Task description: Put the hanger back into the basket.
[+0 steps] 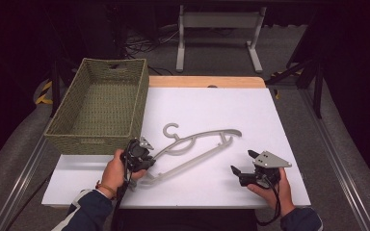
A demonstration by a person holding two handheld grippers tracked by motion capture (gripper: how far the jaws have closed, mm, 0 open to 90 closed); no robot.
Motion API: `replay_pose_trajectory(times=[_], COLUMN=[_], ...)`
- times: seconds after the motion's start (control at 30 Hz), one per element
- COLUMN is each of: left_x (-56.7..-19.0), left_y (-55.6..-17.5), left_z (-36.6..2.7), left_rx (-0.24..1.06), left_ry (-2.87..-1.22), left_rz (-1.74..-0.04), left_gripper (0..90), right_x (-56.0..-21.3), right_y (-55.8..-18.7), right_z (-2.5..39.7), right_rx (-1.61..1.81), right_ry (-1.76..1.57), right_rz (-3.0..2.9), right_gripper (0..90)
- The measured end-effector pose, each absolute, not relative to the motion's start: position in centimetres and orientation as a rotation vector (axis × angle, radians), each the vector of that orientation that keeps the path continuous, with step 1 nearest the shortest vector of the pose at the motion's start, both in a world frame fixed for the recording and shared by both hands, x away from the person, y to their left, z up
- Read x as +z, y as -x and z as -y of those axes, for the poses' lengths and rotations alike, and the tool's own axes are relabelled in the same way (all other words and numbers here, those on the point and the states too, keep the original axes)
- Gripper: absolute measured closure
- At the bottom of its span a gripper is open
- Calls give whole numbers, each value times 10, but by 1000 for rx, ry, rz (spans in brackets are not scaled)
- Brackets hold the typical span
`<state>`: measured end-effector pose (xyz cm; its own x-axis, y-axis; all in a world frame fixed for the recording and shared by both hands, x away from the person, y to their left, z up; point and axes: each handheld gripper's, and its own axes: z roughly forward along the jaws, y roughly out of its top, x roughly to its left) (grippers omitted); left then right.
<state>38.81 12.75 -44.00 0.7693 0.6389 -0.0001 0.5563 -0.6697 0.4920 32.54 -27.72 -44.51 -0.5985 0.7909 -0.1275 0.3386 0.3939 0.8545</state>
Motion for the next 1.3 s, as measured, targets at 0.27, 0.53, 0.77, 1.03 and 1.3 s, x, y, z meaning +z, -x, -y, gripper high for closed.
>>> replay_pose_trajectory(times=[0.27, 0.53, 0.77, 1.03, 1.3], left_x=[-438, -437, -438, -436, -438], left_y=[-389, -409, -421, -419, -416], left_z=[-118, -95, -81, -76, -78], left_rx=[290, 278, 242, 245, 255], left_ry=[-2539, -2541, -2543, -2584, -2564], left_rz=[-870, -854, -847, -765, -748], left_gripper=[767, 640, 617, 767, 814], right_x=[-440, -441, -442, -442, -442], right_y=[-324, -326, -326, -327, -328], right_z=[284, 285, 286, 286, 287], right_rx=[1156, 1155, 1156, 1152, 1150], right_ry=[-977, -997, -1008, -1014, -1019], right_rz=[-2092, -2097, -2097, -2103, -2100], right_gripper=[164, 165, 165, 165, 166])
